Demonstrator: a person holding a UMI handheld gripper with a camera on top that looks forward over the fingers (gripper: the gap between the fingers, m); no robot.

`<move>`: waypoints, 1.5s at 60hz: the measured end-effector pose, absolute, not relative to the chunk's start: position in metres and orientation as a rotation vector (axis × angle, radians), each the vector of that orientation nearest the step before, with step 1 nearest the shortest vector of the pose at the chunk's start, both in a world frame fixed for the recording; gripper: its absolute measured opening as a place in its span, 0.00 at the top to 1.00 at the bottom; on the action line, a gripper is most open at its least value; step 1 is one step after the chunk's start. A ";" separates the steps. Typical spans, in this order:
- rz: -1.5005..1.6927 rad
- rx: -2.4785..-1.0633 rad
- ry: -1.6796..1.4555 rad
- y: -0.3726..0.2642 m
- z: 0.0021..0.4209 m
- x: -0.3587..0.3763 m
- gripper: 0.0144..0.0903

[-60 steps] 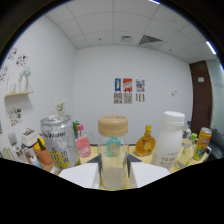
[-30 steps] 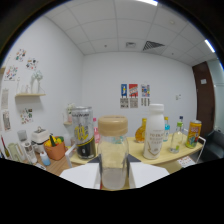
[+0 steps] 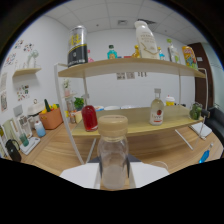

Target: Make me a cup of Mount Fuji.

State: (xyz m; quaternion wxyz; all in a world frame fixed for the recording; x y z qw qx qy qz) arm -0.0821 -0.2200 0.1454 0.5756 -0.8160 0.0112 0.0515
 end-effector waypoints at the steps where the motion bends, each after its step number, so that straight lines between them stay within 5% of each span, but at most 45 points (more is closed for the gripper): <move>1: 0.116 -1.915 0.027 -0.220 0.141 -0.081 0.69; 12: 0.139 -1.933 0.030 -0.219 0.110 -0.087 0.69; 24: 0.461 -1.901 0.385 -0.216 0.109 -0.089 0.69; 54: 1.232 -1.542 1.232 -0.207 0.114 -0.078 0.69; 90: 1.515 -1.322 1.434 -0.208 0.130 -0.075 0.69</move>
